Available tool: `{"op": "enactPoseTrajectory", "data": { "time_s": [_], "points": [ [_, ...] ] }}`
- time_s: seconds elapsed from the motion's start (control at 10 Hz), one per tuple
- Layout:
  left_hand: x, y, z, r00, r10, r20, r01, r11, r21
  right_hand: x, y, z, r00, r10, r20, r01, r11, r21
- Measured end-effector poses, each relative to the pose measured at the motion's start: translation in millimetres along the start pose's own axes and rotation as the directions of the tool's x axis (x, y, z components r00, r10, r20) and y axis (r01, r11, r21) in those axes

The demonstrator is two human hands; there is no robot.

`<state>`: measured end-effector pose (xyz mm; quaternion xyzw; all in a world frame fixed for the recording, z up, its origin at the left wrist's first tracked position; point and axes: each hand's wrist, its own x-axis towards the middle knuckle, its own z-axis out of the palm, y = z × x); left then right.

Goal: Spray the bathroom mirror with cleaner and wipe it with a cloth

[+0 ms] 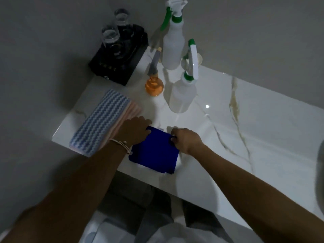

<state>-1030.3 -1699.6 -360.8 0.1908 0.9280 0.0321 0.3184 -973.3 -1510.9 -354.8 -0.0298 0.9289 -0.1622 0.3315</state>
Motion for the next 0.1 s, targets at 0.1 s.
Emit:
{"op": "enactPoseTrajectory", "data": {
  "time_s": [0.1],
  "points": [
    [12.0, 6.9, 15.6, 0.988, 0.094, -0.126, -0.077, 0.988, 0.135, 5.8, 10.1, -2.3, 0.995, 0.042, -0.092, -0.040, 0.999, 0.019]
  ]
}}
